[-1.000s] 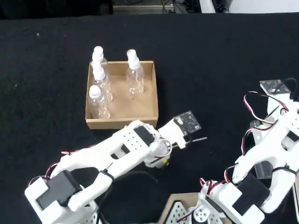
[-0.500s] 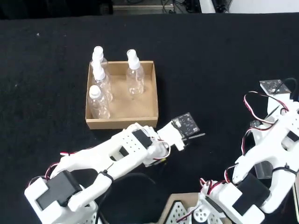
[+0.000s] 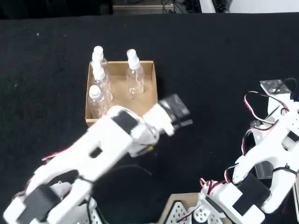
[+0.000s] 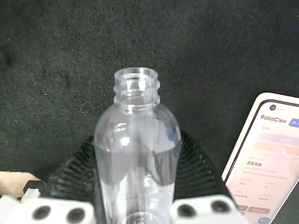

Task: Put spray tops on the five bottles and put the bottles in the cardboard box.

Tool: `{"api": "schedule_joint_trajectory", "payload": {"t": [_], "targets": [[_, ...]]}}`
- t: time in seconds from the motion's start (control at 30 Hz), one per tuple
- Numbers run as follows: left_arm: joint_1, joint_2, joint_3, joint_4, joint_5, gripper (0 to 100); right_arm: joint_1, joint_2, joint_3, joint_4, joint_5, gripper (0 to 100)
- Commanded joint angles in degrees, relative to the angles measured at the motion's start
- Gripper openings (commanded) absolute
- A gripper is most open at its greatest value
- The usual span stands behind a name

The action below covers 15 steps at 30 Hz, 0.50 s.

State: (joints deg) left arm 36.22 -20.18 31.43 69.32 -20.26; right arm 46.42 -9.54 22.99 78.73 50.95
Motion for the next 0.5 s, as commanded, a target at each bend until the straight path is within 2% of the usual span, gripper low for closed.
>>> {"api": "schedule_joint_trajectory", "payload": {"t": [0.0, 0.2, 0.37, 0.47], "targets": [[-5.76, -14.33, -9.36, 9.67, -0.70, 5, -1.14, -0.22, -0.48, -1.05, -0.44, 1.0], [-15.87, -27.60, -20.44, 12.57, -0.26, 5, -2.20, -0.48, -0.22, -0.70, -2.64, 1.0], [-30.81, -31.03, -23.08, 12.48, -0.26, 5, -4.84, -7.96, 0.57, -0.18, -9.67, 1.0], [-41.71, -30.95, -20.79, 12.48, -0.26, 5, -10.99, -15.96, 4.44, 0.62, -14.59, 1.0]]}}
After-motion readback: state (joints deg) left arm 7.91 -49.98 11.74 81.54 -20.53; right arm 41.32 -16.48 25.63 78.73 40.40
